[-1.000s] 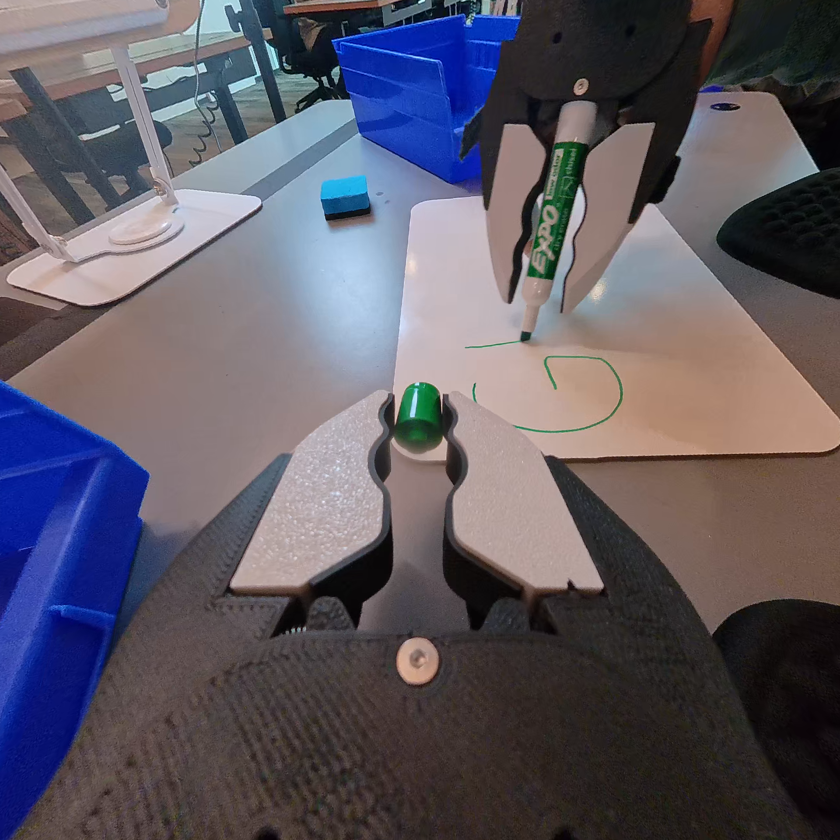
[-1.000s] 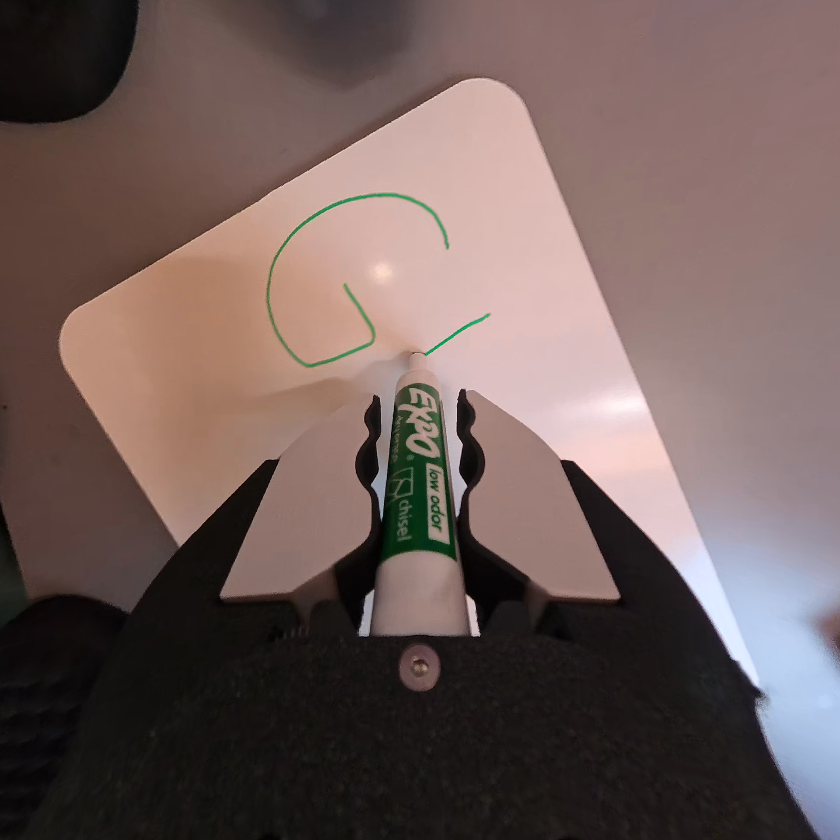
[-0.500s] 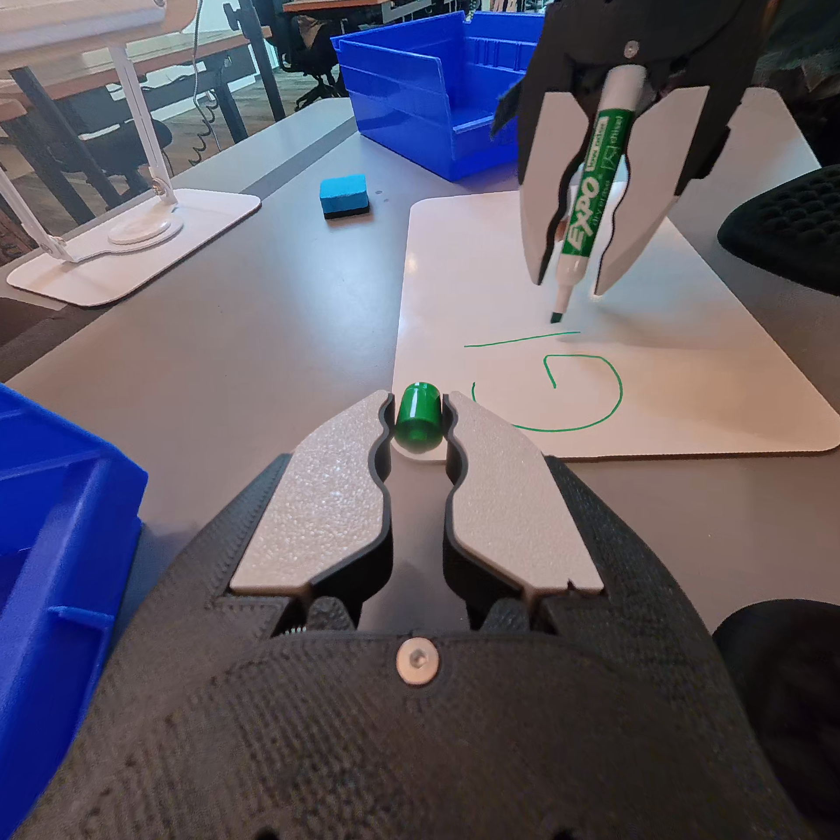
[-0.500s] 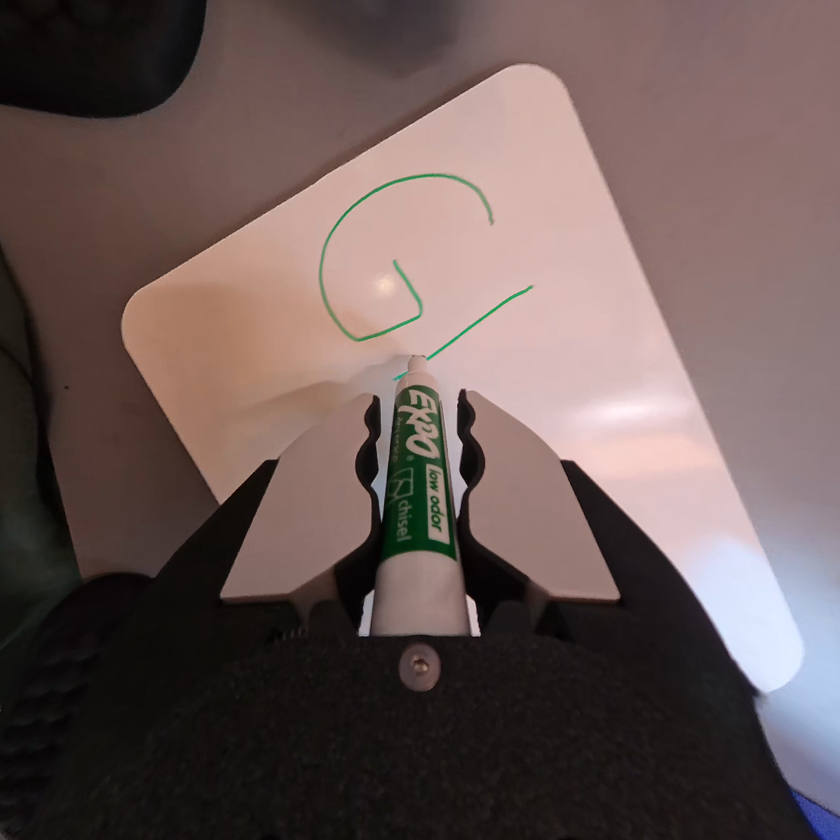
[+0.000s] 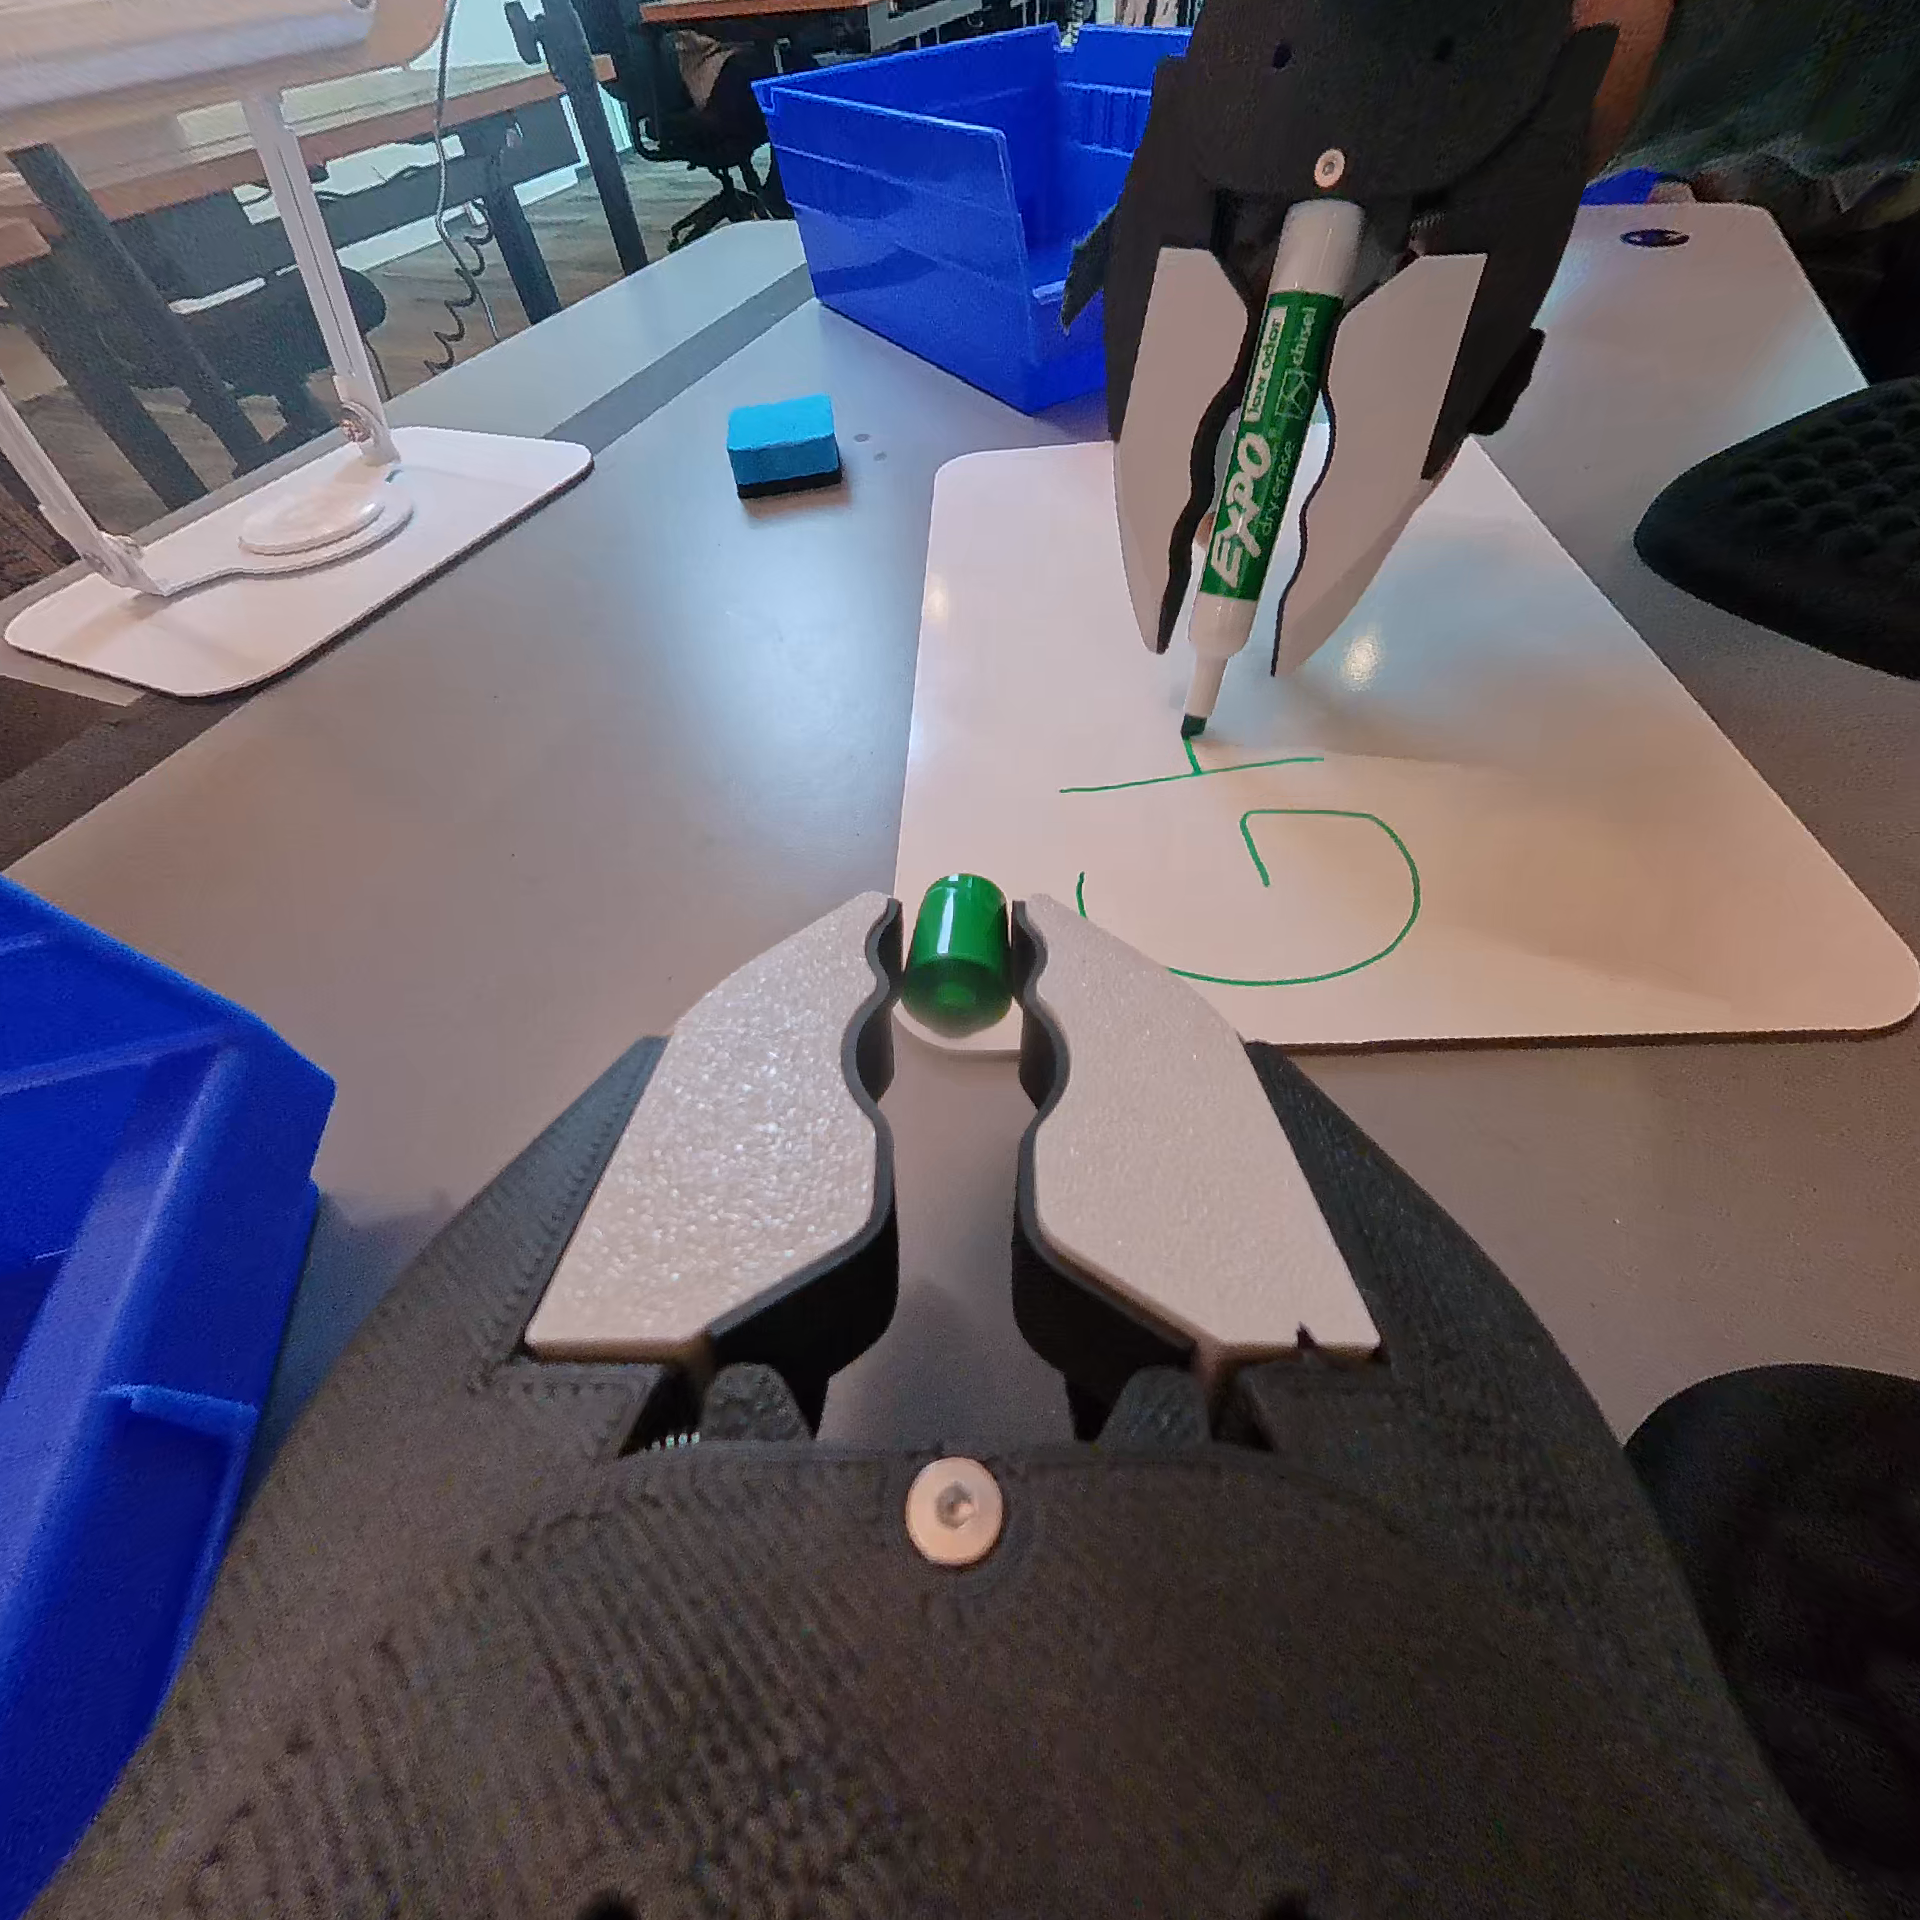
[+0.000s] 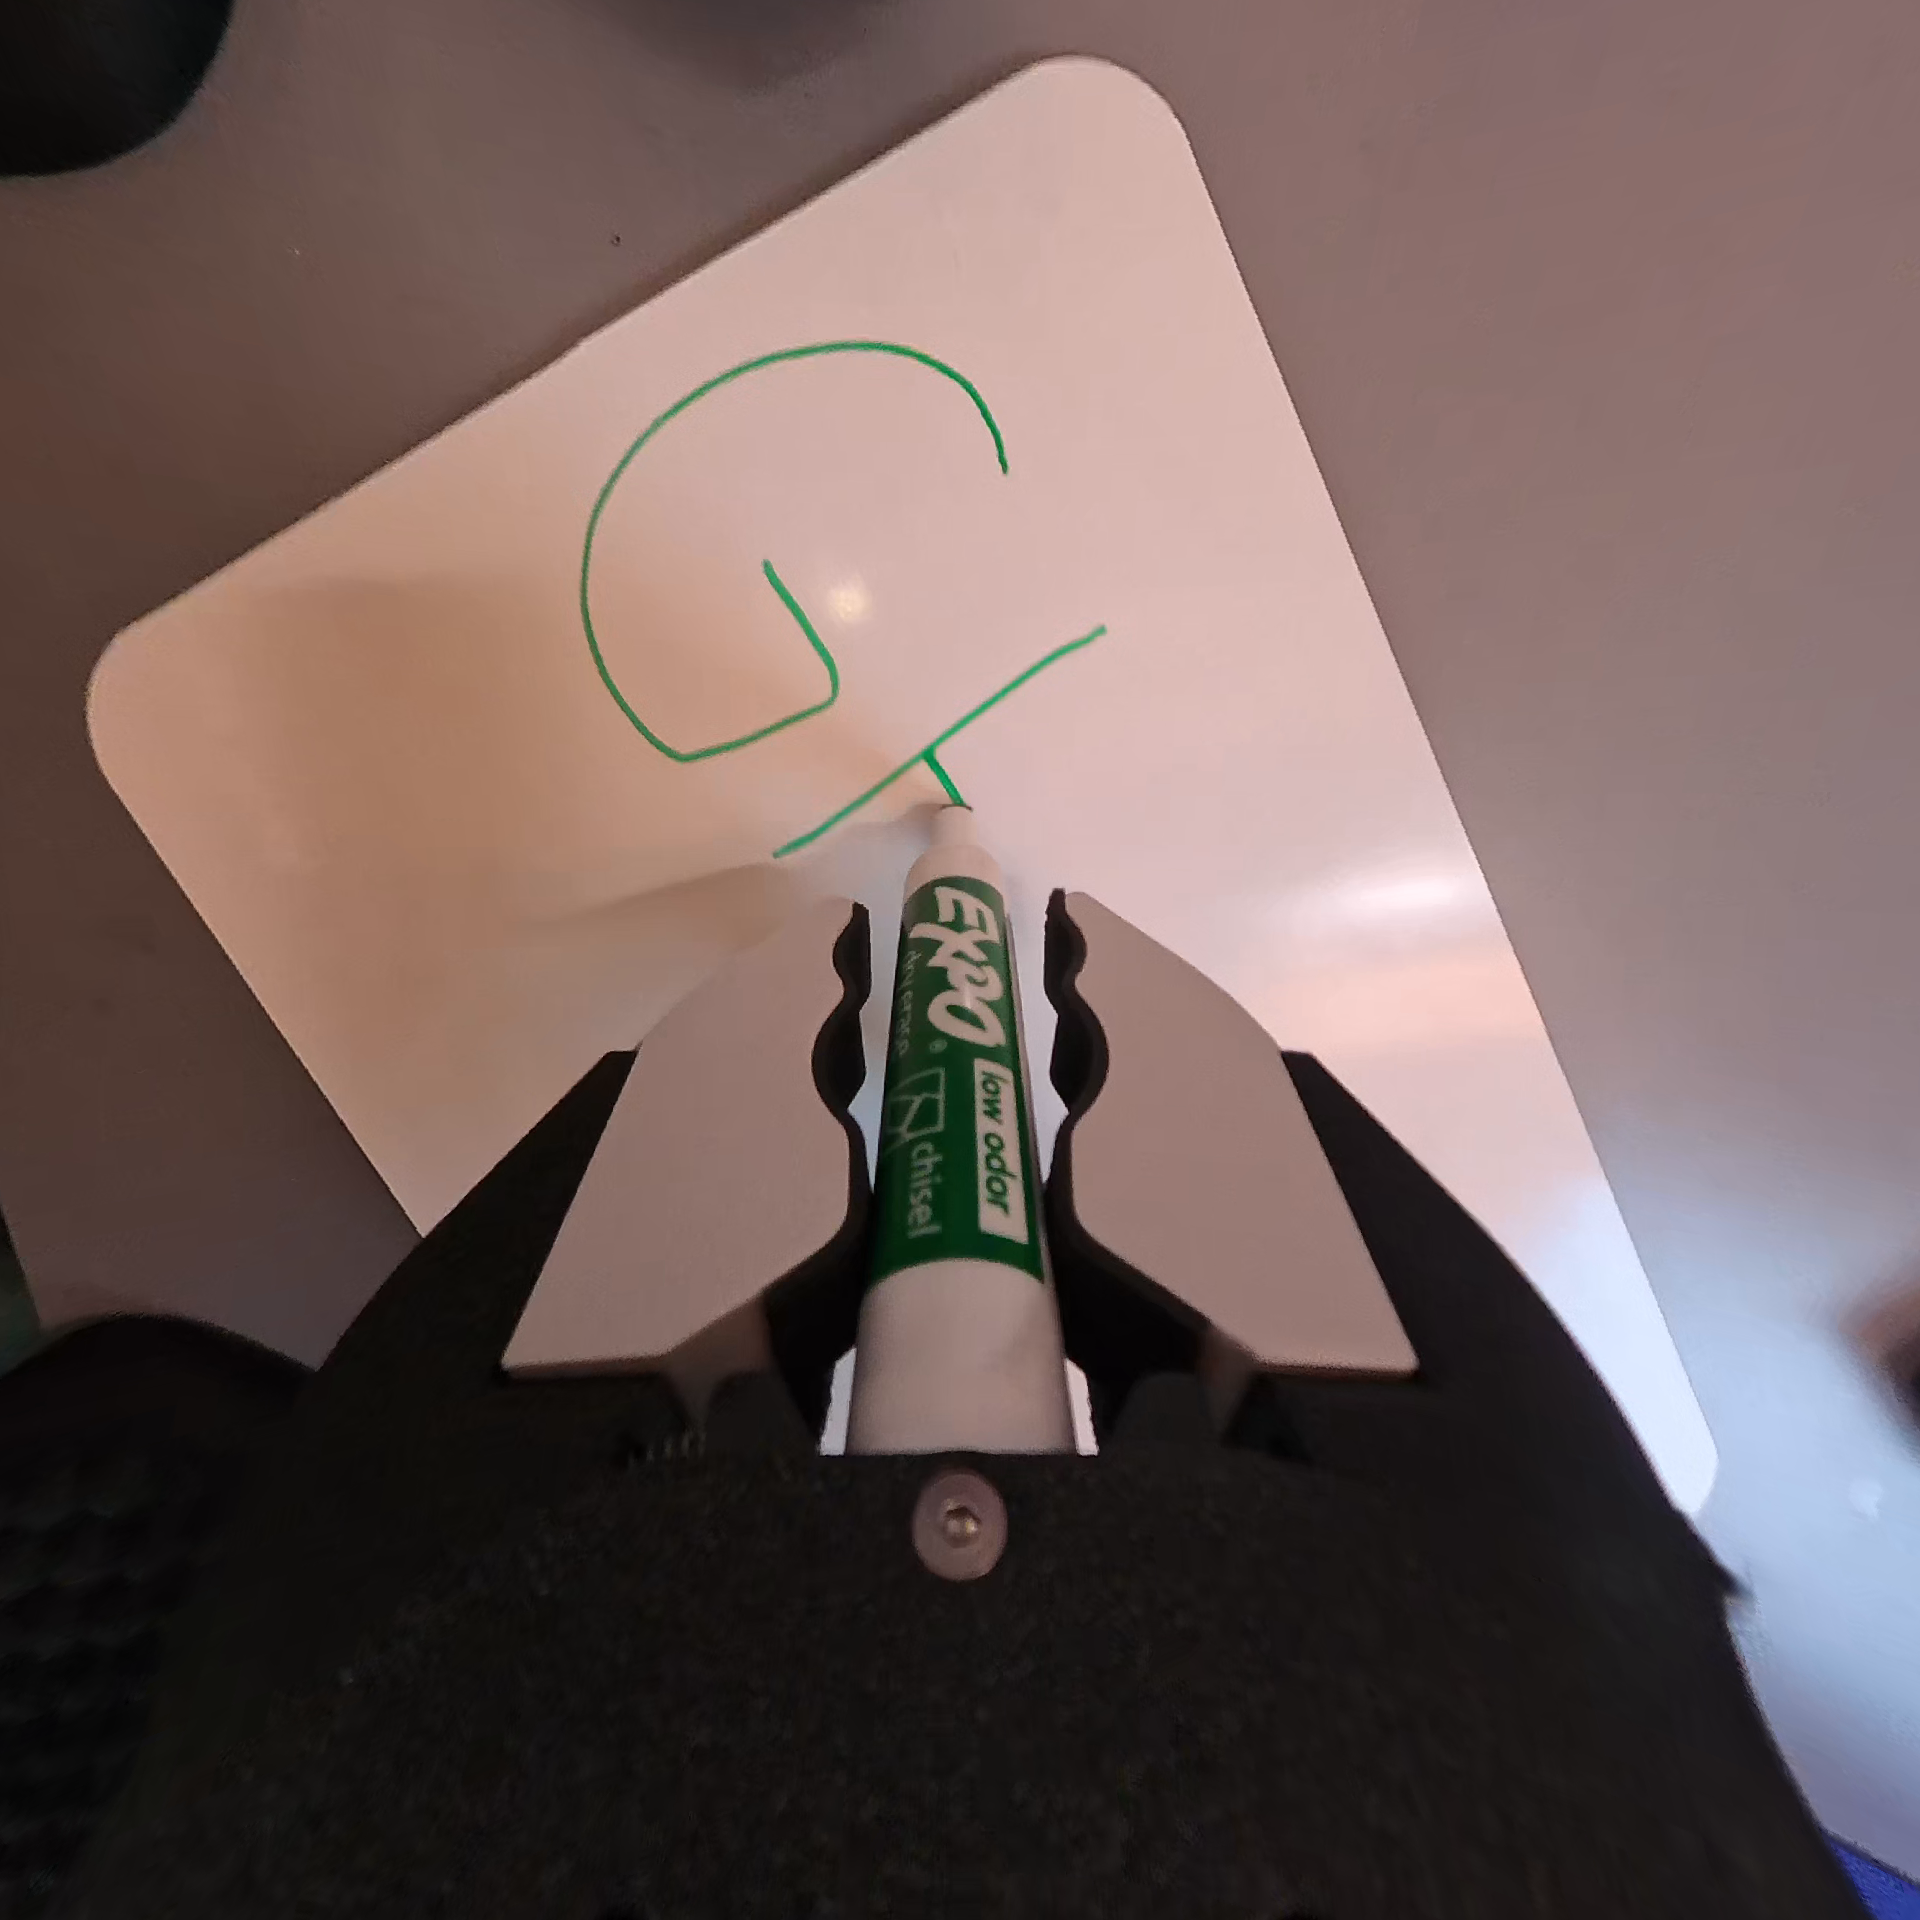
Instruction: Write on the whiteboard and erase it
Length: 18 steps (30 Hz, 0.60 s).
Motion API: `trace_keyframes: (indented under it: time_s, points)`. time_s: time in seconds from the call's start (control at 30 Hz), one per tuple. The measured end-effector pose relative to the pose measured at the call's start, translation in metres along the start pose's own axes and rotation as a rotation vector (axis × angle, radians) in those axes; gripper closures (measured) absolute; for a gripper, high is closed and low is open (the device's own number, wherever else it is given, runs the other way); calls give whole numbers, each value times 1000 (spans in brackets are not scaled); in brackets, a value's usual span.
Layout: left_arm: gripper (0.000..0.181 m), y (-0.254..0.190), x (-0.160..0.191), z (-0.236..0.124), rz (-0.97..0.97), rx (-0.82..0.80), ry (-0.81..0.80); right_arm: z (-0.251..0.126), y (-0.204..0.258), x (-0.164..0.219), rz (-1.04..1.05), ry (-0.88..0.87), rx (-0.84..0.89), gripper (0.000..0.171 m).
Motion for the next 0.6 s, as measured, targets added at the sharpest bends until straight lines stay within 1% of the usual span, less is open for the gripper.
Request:
trace_keyframes:
  time_s: [0.2, 0.33, 0.6]
  points:
    - [161, 0, 0, 0, 5, -2, 3, -7, -9, 14, 34, 17, 30, 138]
    - [162, 0, 0, 1, 7, -3, 4, -11, -14, 6, 40, -22, 42, 138]
    - [161, -1, 1, 1, 11, 0, 5, -5, -38, -4, 29, -7, 63, 138]
Point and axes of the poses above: each gripper's, where its closed fingertips meet, z out along the fingers, x out of its underside, y = z × x across the jaws, the point moved 4 cm from there along -z, back along the fingers
